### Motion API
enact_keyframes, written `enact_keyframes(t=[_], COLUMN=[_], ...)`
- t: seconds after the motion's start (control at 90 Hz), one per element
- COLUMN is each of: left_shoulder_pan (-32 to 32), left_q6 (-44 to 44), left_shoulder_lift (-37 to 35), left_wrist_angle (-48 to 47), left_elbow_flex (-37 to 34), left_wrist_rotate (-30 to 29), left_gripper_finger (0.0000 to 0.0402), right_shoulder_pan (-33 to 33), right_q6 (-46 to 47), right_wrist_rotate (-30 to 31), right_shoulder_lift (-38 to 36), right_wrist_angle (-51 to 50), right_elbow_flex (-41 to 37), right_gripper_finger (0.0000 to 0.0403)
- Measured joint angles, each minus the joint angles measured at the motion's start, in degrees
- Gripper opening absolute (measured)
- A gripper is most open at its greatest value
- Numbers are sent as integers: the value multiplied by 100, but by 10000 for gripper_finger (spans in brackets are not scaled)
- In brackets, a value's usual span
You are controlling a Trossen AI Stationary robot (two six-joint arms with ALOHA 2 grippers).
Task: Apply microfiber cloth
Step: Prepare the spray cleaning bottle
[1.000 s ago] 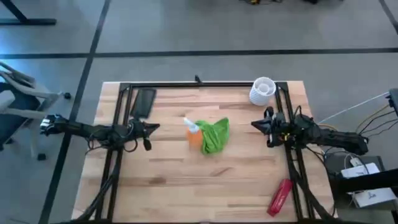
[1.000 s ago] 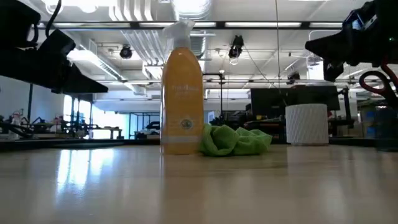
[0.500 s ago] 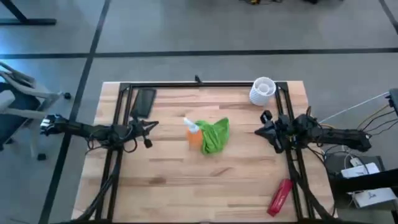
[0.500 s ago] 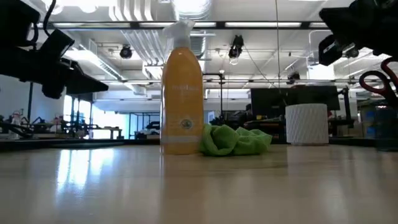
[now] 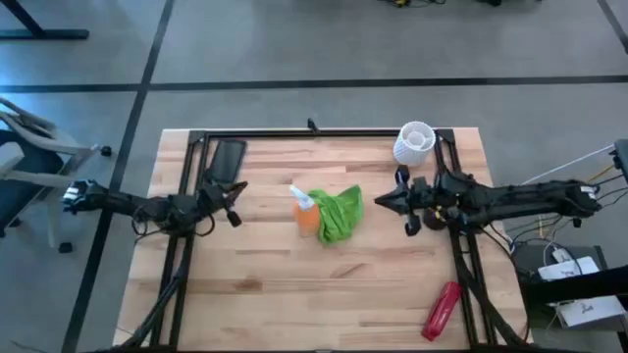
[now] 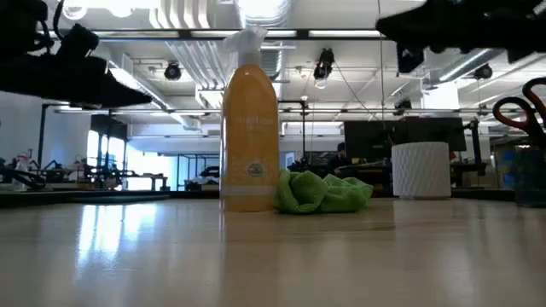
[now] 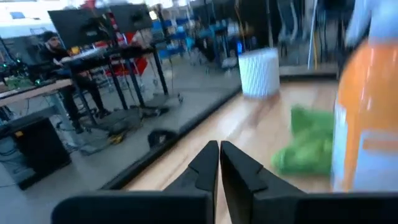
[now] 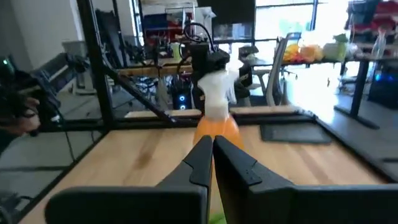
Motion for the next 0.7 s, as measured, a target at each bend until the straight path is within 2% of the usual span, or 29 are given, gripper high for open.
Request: enact_keyframes(t=[0.189, 0.389, 0.522, 0.7], left_shoulder_pan=[25, 30, 30, 30], left_q6=[187, -373, -372, -481], left_shoulder_lift=[185, 611, 877, 1326], left_wrist_angle=[690, 1585, 1893, 2171], left_elbow_flex=[0, 0, 0, 0], left_wrist_rotate=[1473, 2709, 2869, 2869], left_gripper_finger=[0, 0, 0, 0], right_shoulder_pan=[-20, -31, -106, -249], right_q6=[-411, -812, -924, -1048], right_wrist_rotate=[-1, 49, 50, 49], right_shoulder_lift=[1037, 1853, 2120, 2471], right_wrist_angle=[-46, -503, -885, -1240], right_elbow_flex=[925, 1612, 1911, 1964], right_gripper_finger=[70, 145, 164, 160])
